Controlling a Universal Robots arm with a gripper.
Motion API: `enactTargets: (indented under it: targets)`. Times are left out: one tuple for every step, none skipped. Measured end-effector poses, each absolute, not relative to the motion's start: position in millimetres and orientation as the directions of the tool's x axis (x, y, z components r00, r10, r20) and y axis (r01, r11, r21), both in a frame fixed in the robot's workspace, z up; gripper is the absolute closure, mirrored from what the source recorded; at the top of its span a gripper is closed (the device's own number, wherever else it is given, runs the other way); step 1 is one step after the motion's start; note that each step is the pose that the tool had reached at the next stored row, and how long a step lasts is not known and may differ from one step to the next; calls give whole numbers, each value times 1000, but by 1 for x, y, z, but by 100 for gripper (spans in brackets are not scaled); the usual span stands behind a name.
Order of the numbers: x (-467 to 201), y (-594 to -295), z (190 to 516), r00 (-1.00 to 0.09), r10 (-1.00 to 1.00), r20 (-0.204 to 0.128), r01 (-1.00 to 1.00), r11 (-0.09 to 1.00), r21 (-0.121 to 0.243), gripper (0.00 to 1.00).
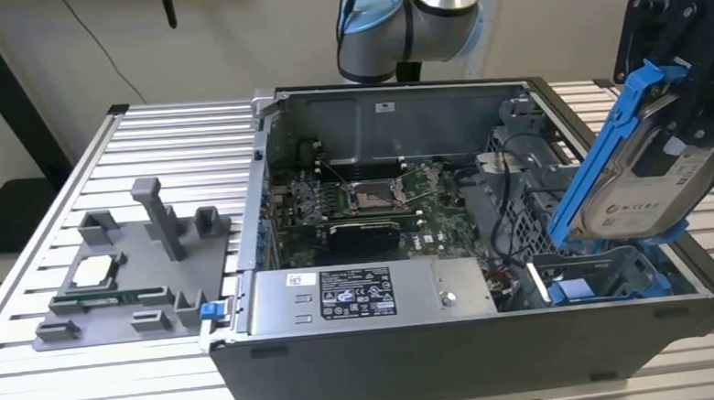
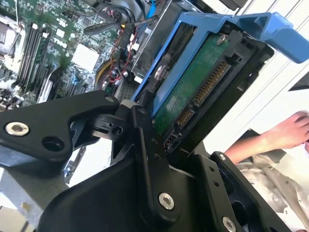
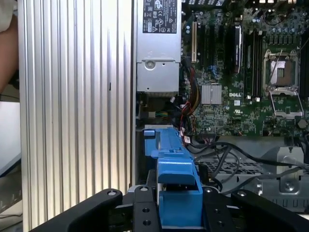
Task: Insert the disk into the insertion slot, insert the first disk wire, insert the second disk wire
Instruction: 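Insert the disk into the insertion slot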
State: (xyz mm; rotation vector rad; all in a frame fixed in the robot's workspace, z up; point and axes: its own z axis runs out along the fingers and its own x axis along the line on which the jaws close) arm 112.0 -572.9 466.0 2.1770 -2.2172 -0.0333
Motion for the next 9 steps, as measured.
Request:
enactTargets:
  targets:
    - [112, -573, 465, -18, -1000, 9, -999, 18, 39, 100]
    - [112, -573, 464, -18, -1000, 9, -999, 18, 39, 100]
    - [112, -573, 463, -18, -1000, 9, -999, 18, 39, 100]
    - [112, -573, 462, -18, -1000, 9, -999, 18, 39, 100]
    - [112, -573, 460, -18, -1000, 9, -999, 18, 39, 100]
    - [112, -573, 459, -18, -1000, 10, -999, 18, 39, 100]
    - [112, -573, 459, -18, -1000, 9, -999, 18, 39, 100]
    - [112, -573, 458, -18, -1000, 9, -999, 18, 39, 100]
    - [112, -573, 457, -18, -1000, 9, -999, 18, 39, 100]
